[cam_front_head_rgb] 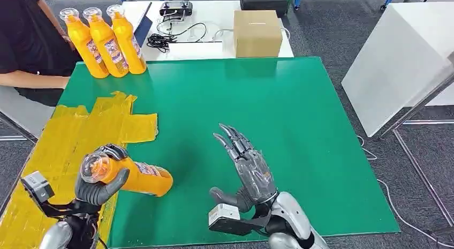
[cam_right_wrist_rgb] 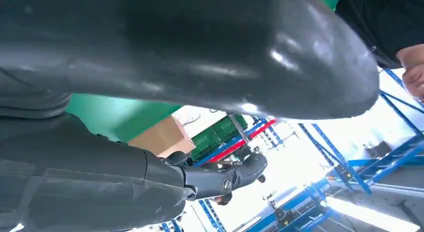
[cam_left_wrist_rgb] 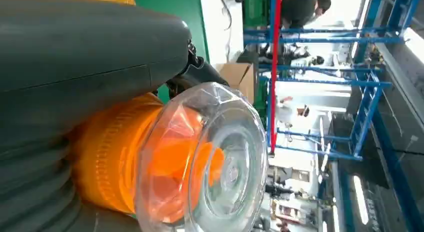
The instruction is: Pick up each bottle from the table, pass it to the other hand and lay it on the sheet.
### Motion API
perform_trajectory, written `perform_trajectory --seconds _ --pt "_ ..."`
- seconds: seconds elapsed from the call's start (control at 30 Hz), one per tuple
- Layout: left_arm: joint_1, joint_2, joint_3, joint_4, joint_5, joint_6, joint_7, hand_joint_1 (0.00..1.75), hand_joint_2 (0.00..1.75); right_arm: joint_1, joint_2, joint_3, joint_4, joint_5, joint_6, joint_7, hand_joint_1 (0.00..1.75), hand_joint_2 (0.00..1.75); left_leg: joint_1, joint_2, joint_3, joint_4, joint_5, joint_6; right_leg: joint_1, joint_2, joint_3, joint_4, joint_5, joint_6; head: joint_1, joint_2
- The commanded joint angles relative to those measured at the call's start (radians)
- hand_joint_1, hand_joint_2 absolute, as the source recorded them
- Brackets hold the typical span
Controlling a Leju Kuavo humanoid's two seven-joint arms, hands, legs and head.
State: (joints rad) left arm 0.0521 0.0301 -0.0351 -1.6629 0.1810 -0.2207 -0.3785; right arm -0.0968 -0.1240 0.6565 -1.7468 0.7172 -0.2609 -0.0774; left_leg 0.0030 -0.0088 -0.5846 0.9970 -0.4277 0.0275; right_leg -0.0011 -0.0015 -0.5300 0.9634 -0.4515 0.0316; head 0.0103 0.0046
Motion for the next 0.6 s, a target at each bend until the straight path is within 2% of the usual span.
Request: perform_trajectory --seconds 0.03,0.1,0.2,0.43,0.6 --pt "-0.051 -0.019 -0.044 -0.117 -0.486 0.416 -0.061 1.75 1.75 0.065 -0.032 -0.075 -0.065 0.015 -0.011 0.011 0.0 0.0 0.001 -0.002 -0.001 0.001 0.0 0.0 0.001 -0.003 0.001 0.0 -0.001 0.0 0.0 0.0" --pt "-0.076 -0.003 -0.074 -0.136 -0.816 0.667 -0.035 1.75 1.75 0.066 -0.028 -0.08 -0.071 0.015 0.002 0.007 0.0 0.0 0.001 -0.002 0.0 0.001 -0.001 0.0 0.001 -0.003 0.001 0.0 -0.001 0.0 0.0 0.0" --pt "-0.124 0.045 -0.116 -0.11 -1.044 0.752 0.081 1.75 1.75 0.044 -0.022 -0.076 -0.063 0.006 0.022 0.008 0.0 0.0 0.001 -0.003 -0.001 0.001 0.0 -0.001 0.001 -0.003 0.001 0.0 -0.001 0.0 0.0 0.0" --pt "-0.166 0.096 -0.14 0.021 -1.429 0.865 0.231 1.75 1.75 0.007 -0.014 -0.065 -0.042 -0.016 0.051 0.013 0.0 0.0 0.0 0.0 0.001 -0.001 0.0 -0.001 0.0 0.0 0.002 0.0 0.0 0.0 0.0 0.0" --pt "-0.217 0.145 -0.194 0.213 -1.628 0.83 0.339 1.75 1.75 -0.024 -0.01 -0.045 -0.027 -0.034 0.078 0.018 0.0 0.0 0.0 -0.001 0.003 -0.002 0.0 -0.001 0.0 -0.001 0.003 -0.001 0.0 0.0 0.0 0.0"
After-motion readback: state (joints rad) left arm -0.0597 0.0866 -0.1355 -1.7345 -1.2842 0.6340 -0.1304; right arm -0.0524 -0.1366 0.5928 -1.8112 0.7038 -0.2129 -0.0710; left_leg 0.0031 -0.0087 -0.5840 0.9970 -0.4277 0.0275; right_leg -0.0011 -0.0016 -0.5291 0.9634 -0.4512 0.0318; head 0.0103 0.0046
